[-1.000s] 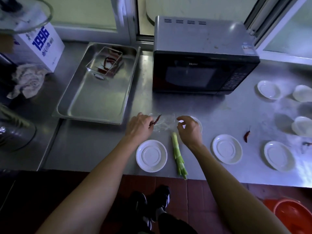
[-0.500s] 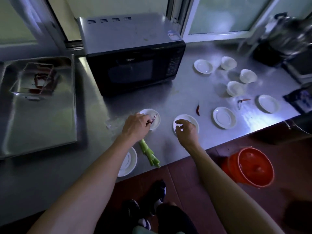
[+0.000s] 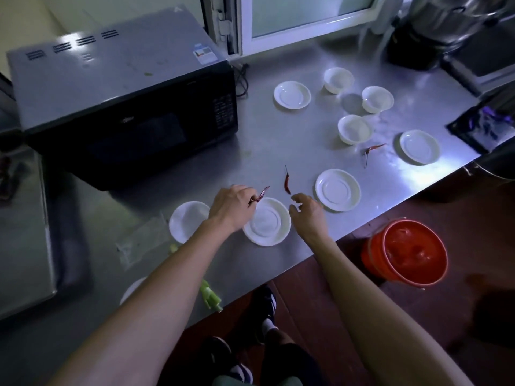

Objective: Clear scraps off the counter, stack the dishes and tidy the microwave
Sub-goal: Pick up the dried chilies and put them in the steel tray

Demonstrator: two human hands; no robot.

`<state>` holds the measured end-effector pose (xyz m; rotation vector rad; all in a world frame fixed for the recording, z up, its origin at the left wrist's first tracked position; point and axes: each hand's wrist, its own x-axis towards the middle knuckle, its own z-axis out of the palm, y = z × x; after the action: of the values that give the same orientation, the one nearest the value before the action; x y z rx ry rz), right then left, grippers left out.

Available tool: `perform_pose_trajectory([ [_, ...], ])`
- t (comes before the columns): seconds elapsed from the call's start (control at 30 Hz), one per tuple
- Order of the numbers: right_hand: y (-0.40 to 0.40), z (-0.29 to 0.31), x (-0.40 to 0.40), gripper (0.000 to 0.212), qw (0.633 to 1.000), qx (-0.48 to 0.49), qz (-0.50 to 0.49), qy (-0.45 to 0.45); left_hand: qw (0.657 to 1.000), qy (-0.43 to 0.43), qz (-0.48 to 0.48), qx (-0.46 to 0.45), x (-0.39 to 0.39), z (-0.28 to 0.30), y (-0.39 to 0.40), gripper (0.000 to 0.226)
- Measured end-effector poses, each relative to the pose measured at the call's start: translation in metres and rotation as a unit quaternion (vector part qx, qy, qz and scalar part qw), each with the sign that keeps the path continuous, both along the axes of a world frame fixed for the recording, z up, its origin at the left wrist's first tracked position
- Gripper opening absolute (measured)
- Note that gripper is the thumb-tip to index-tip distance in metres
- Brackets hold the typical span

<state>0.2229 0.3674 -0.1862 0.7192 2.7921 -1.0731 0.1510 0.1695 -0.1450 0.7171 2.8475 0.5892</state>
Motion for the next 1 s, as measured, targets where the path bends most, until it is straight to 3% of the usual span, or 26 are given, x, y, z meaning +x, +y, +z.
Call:
perform_pose_trajectory([
  [0.4, 0.042, -0.019, -0.073, 0.042, 0.998, 0.015, 0.023, -0.049, 0.999, -0.013, 0.008, -0.036, -0.054, -0.028, 0.048, 0.011],
  [0.67, 0.028, -0.038, -0.102, 0.018, 0.995, 0.061, 0.057, -0.061, 0.999, -0.021, 0.035, -0.021, -0.072, -0.036, 0.042, 0.009],
  [1.0, 0.021, -0.042, -0.114, 0.024, 0.990, 0.100, 0.091, -0.051, 0.997, -0.027, 0.066, -0.026, -0.076, -0.032, 0.024, 0.009],
])
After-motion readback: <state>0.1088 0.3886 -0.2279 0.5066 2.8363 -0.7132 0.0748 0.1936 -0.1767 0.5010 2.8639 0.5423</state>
